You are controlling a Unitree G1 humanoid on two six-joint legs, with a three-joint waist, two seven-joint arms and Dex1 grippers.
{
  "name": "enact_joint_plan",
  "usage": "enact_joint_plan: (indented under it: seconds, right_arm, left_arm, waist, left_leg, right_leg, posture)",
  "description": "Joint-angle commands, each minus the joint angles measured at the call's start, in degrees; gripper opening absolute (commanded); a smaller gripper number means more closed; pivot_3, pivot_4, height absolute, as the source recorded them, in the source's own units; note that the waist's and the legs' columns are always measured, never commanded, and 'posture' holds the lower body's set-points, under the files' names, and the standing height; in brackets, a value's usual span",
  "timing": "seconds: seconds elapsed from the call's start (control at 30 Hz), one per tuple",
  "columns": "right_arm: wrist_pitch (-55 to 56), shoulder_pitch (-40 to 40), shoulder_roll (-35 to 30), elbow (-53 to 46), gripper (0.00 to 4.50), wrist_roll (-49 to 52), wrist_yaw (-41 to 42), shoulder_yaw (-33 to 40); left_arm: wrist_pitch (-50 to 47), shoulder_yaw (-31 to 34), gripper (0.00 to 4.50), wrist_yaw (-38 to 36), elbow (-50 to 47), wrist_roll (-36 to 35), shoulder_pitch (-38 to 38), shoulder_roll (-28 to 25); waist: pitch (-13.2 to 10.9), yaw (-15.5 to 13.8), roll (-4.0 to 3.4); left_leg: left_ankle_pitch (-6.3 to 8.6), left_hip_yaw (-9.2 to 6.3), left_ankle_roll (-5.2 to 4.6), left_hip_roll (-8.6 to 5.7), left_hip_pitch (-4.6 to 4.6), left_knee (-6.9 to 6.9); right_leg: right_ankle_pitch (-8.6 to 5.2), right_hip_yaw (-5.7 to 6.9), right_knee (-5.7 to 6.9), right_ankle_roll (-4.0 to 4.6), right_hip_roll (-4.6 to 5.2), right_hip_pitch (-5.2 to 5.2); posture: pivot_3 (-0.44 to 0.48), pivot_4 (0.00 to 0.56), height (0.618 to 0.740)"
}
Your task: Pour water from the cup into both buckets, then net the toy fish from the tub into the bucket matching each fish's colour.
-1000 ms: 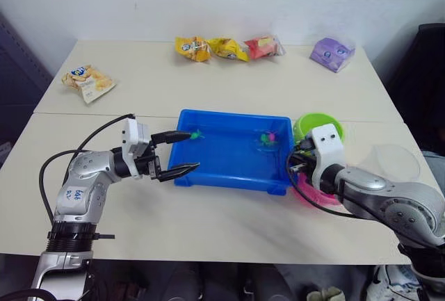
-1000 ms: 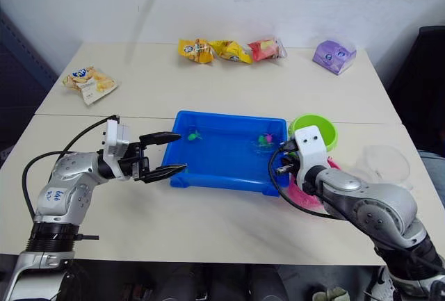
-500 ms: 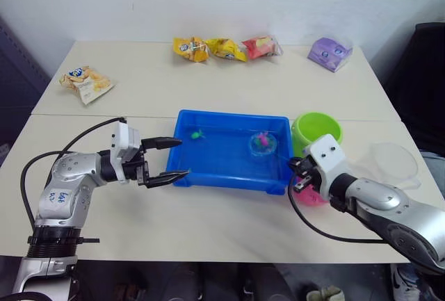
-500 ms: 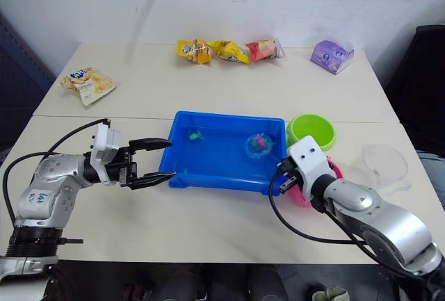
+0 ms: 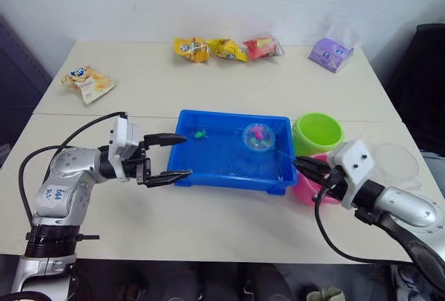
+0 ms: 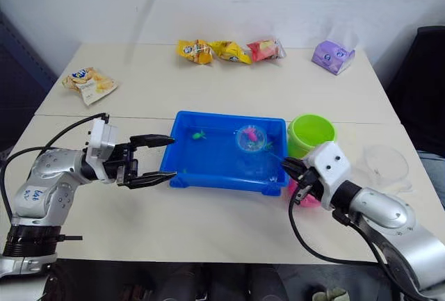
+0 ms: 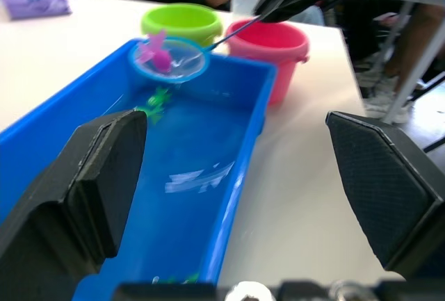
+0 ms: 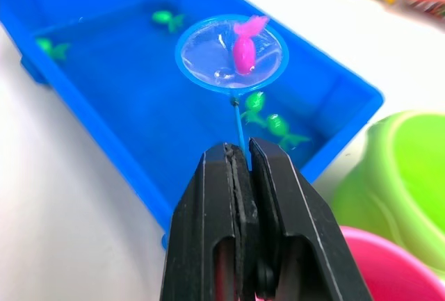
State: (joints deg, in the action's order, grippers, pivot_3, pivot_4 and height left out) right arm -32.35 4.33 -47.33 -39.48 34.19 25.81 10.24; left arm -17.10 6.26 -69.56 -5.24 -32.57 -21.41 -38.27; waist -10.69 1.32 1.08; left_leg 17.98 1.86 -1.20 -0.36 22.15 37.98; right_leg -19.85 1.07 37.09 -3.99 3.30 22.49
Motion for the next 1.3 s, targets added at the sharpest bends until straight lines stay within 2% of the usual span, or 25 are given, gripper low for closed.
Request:
enact_joint_plan:
  seconds: [0.03, 0.3, 0.4, 0.53, 0.67, 0.83, 0.93, 1.07, 1.17, 1.3]
  right_arm:
    - [3.36, 4.15, 1.57, -3.48, 0.00, 2.79, 4.36, 7.41]
    - [13.26, 17.01, 8.58, -5.78, 0.00, 3.02, 10.85, 22.07]
    - [18.78, 21.95, 10.95, -3.88, 0.00, 3.70, 16.10, 30.86]
    - [23.75, 25.97, 13.16, 0.35, 0.00, 2.03, 19.74, 36.91]
    - [33.90, 30.20, 13.24, 5.92, 0.00, -8.04, 24.40, 37.36]
    - [44.05, 30.86, 14.74, 12.10, 0.00, -14.86, 24.64, 36.07]
    - [51.96, 32.08, 15.96, 15.69, 0.00, -18.90, 25.06, 35.06]
    - [64.21, 31.38, 17.98, 21.68, 0.00, -23.62, 22.94, 34.19]
    - [77.71, 29.08, 18.13, 27.85, 0.00, -32.19, 18.33, 35.23]
    - [90.45, 26.68, 16.15, 34.51, 0.00, -44.22, 12.15, 36.49]
  left_arm:
    - [-1.20, -1.25, 4.44, -0.74, -3.29, -1.95, -3.16, 0.32]
    - [-2.69, -3.22, 4.44, -2.13, -1.71, -2.76, -8.94, 1.78]
    - [-2.67, -4.25, 4.44, -2.76, -0.14, -2.54, -10.16, 3.09]
    - [-1.90, -5.58, 4.44, -4.00, 1.32, -1.49, -10.53, 3.90]
    - [0.41, -7.09, 4.44, -5.25, 3.53, 0.66, -10.70, 4.21]
    - [0.67, -7.33, 4.44, -5.50, 3.96, 0.88, -10.25, 4.70]
    - [0.54, -7.09, 4.44, -5.13, 3.71, 0.96, -9.79, 4.66]
    - [0.40, -6.98, 4.44, -4.58, 3.48, 0.94, -9.37, 4.84]
    - [0.60, -7.28, 4.44, -4.00, 3.86, 1.12, -9.29, 5.69]
    - [0.47, -7.39, 4.44, -3.43, 4.11, 1.18, -9.69, 6.80]
  waist:
    - [0.00, -0.45, 0.00]
    - [0.00, -1.21, 0.00]
    - [0.00, -1.30, -0.01]
    - [0.00, -1.18, 0.00]
    - [0.00, -1.14, 0.00]
    - [0.00, -1.07, -0.01]
    - [0.00, -1.12, -0.01]
    - [0.00, -1.09, -0.01]
    - [0.00, -1.02, -0.01]
    - [0.01, -1.00, -0.01]
  left_leg:
    - [0.00, -0.01, 0.01, 0.00, 0.00, 0.01]
    - [-0.01, 0.05, 0.02, -0.02, -0.04, 0.11]
    - [-0.01, 0.05, 0.03, -0.02, -0.09, 0.11]
    - [-0.01, 0.08, 0.02, -0.02, -0.21, 0.12]
    - [-0.01, 0.20, 0.04, -0.02, -0.39, 0.07]
    - [0.02, 0.28, 0.06, -0.02, -1.01, -0.03]
    - [0.07, 0.26, 0.00, -0.02, -1.09, -0.04]
    - [0.04, 0.26, 0.09, -0.02, -1.09, -0.04]
    - [0.04, 0.27, 0.11, -0.02, -1.13, -0.04]
    - [0.04, 0.27, 0.14, -0.02, -1.16, -0.04]
  right_leg:
    - [0.00, 0.01, 0.01, 0.00, 0.00, 0.00]
    - [0.01, -0.06, 0.35, -0.01, -0.03, -0.02]
    - [0.00, -0.06, 0.34, -0.01, -0.05, -0.04]
    - [0.01, -0.10, 0.33, -0.01, -0.06, -0.15]
    - [-0.01, -0.26, 0.32, 0.01, -0.08, -0.16]
    - [-0.03, -0.40, 0.31, 0.04, -0.11, -0.64]
    - [-0.03, -0.39, 0.27, 0.05, -0.10, -0.74]
    - [-0.03, -0.39, 0.25, 0.05, -0.08, -0.75]
    - [-0.03, -0.39, 0.25, 0.05, -0.09, -0.78]
    - [-0.04, -0.39, 0.27, 0.06, -0.10, -0.78]
  posture:
    - [0.000, 0.150, 0.740]
    - [0.000, 0.150, 0.740]
    - [0.000, 0.150, 0.740]
    - [0.000, 0.150, 0.740]
    - [0.000, 0.150, 0.740]
    - [0.000, 0.150, 0.740]
    - [0.000, 0.150, 0.740]
    - [0.000, 0.150, 0.740]
    - [0.000, 0.150, 0.740]
    - [0.000, 0.150, 0.740]
